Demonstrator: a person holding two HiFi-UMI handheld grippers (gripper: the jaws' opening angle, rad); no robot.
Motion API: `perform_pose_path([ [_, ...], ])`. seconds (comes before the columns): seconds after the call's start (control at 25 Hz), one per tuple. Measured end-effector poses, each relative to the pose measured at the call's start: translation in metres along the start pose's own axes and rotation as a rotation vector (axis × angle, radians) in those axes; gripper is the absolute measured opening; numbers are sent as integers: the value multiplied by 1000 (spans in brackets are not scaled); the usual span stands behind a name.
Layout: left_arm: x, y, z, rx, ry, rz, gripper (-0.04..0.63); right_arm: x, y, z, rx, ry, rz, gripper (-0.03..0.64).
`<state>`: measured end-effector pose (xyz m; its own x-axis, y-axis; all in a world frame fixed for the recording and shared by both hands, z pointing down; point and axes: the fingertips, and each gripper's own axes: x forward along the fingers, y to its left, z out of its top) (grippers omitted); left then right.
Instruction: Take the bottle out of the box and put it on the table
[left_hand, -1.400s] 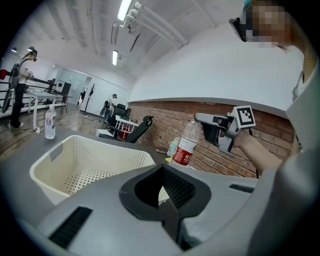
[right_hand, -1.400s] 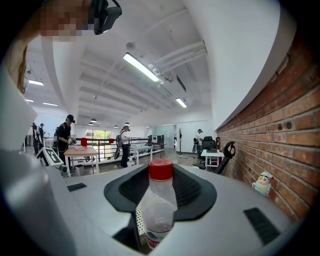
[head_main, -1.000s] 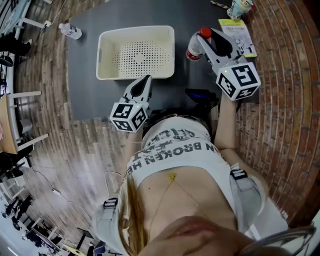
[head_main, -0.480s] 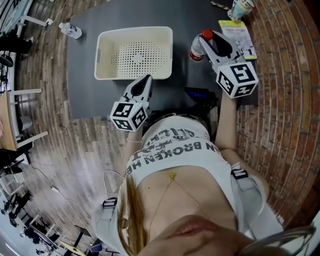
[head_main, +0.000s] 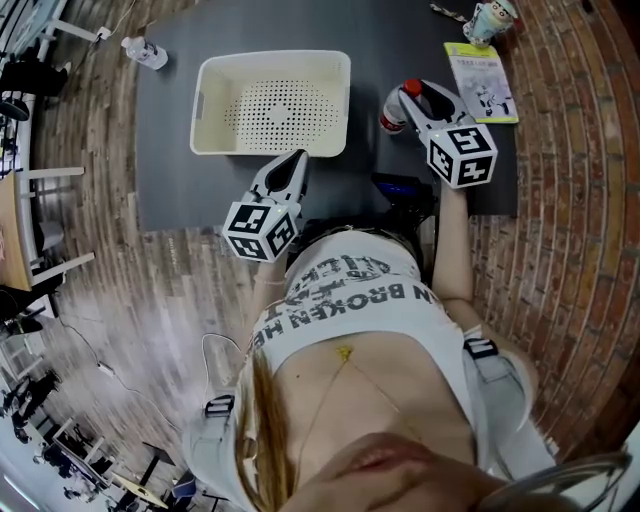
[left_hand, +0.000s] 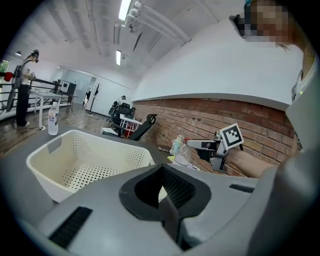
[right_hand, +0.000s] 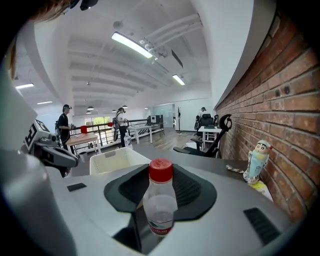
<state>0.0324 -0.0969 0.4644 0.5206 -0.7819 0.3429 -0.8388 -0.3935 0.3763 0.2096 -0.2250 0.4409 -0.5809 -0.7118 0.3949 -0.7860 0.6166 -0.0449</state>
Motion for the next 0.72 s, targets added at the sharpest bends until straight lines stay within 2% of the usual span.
perform_pose_path([
  [0.4, 0, 5, -2, -10, 9, 1, 5, 20, 4, -41, -14, 103, -4, 142],
  [0.72, 4, 5, -5, -13, 23, -10, 5, 26, 12, -45, -82, 59, 1, 143],
])
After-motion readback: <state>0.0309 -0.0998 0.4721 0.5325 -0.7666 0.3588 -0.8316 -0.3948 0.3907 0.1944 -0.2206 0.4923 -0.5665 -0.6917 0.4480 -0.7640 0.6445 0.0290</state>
